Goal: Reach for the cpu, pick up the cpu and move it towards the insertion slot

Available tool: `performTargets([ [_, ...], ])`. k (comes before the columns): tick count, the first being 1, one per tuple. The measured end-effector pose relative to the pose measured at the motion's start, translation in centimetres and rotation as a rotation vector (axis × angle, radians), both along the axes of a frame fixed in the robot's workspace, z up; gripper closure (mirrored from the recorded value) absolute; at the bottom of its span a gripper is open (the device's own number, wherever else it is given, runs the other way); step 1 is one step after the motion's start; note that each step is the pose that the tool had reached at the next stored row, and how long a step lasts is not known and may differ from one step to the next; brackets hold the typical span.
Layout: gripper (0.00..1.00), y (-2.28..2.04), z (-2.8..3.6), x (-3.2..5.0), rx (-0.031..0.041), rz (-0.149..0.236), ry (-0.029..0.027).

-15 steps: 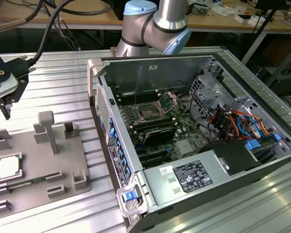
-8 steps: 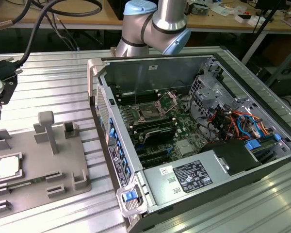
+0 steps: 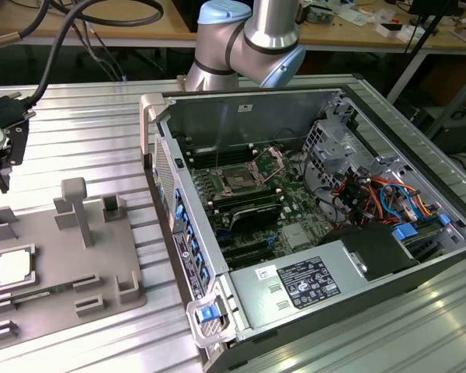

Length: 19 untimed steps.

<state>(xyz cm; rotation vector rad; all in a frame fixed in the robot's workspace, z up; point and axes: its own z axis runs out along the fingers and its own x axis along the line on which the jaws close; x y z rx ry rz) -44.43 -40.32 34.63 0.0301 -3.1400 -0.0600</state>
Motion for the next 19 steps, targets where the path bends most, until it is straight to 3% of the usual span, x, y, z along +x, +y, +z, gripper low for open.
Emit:
performTargets([
  [2,0.37,0.0,0.0,-0.01,0.0,0.0,0.0],
  [19,0.37,0.0,0.0,-0.12,0.0,0.0,0.0001],
])
